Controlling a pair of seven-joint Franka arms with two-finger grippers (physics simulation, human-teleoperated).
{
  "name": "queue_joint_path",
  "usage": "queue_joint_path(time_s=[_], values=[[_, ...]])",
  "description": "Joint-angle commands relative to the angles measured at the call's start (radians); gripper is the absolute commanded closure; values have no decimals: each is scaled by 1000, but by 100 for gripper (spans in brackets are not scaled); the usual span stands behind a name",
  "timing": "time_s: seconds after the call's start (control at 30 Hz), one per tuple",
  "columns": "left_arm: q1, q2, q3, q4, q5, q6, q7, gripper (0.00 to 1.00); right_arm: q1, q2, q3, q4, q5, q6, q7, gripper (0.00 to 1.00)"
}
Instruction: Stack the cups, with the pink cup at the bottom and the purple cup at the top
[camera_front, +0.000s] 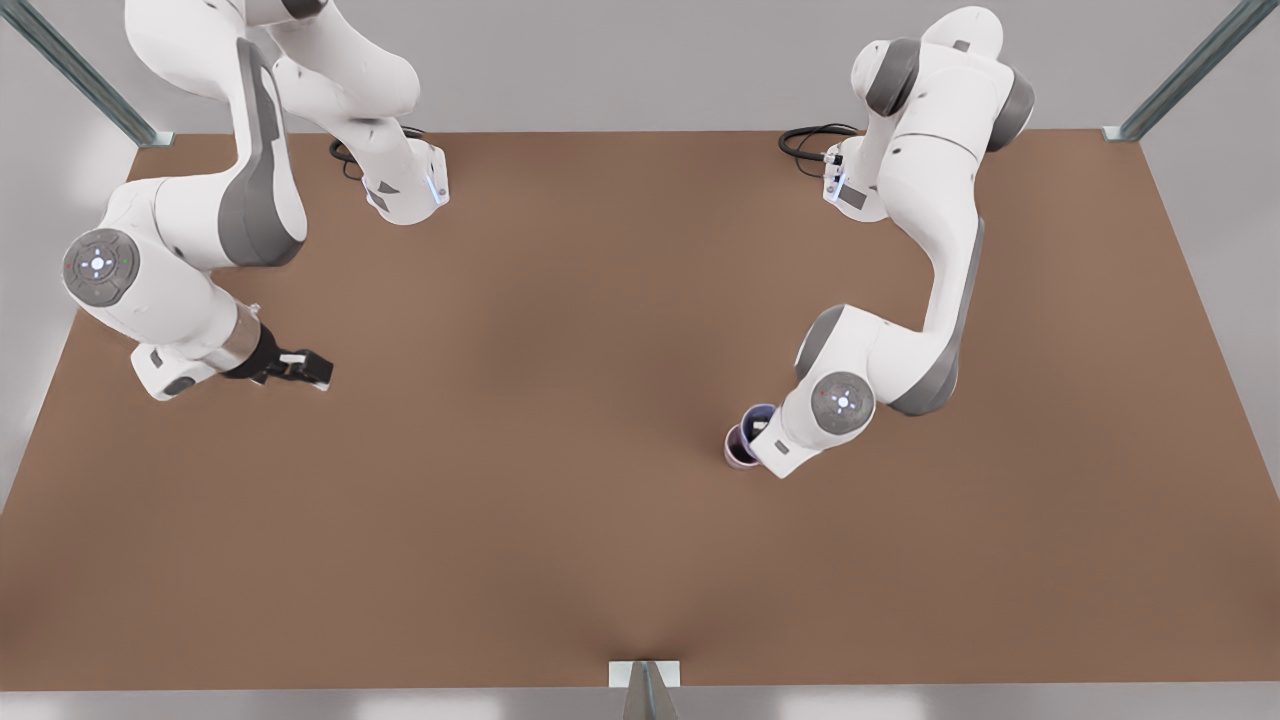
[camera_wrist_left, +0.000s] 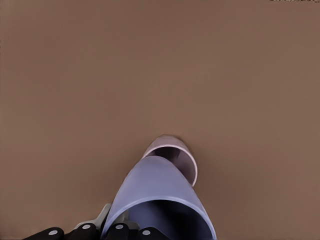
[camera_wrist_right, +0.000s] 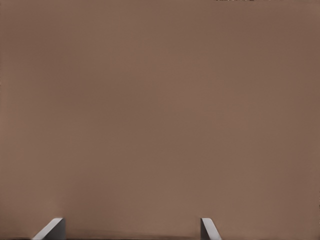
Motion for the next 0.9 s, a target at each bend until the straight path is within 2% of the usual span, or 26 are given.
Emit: queue_joint_path(time_s=[0.0,0.17,0.3,0.87], values=[[4,1,-9,0,-2,10,-231,79,0,-20,3,-20,-1,59,-407,0],[4,2,-14,0,-4,10,-240,79,-2,-17,12,-12,1,38,-446,0],[3,2,-15,-5,-5,10,-245,79,-2,-9,15,-4,1,-2,-119,0],[4,51,-35,-5,-10,28,-248,79,-2,-6,15,3,3,-8,-125,0]])
